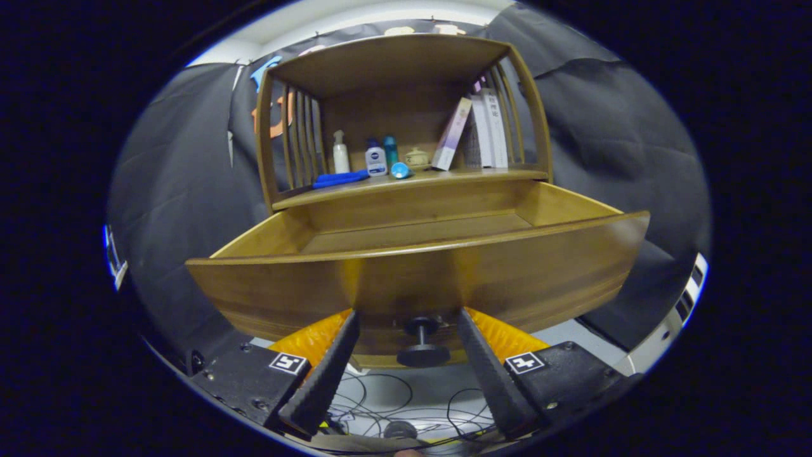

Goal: Pull open the drawer, take out the items inside it, and place them on the countertop above the cabinet.

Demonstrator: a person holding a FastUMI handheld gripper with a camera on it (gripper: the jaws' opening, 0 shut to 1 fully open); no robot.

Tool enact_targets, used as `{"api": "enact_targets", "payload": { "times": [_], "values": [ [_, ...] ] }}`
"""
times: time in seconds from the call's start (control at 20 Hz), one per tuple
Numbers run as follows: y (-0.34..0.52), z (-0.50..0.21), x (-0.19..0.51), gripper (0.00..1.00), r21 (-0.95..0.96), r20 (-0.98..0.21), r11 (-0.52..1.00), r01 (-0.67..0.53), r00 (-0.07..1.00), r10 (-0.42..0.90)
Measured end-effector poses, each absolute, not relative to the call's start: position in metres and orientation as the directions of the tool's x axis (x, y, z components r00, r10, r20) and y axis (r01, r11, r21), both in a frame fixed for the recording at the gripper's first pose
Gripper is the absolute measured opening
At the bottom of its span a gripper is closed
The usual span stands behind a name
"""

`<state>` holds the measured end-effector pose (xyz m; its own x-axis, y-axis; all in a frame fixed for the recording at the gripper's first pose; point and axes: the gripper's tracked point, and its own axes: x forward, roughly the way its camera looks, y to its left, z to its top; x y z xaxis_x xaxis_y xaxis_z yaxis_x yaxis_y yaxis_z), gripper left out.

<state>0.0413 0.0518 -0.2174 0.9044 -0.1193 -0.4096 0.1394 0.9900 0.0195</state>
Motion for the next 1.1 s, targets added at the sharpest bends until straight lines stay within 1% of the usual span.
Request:
{"api": "enact_targets", "payload": {
  "times": [0.3,0.45,0.65,0.7,1.1],
  "values": [
    [0.046,-0.212,0.07,0.99,0.021,-0.375,0.993,0.113,0.922,-0.097],
    [0.044,-0.211,0.092,0.98,0.017,-0.368,0.993,0.119,0.924,-0.105],
    [0.042,-0.204,0.137,0.99,-0.002,-0.351,0.992,0.124,0.929,-0.117],
    [0.043,-0.209,0.145,0.99,-0.002,-0.374,0.992,0.123,0.92,-0.115],
    [0.037,-0.211,0.226,0.99,0.006,-0.375,0.99,0.139,0.918,-0.126]
  ]
}}
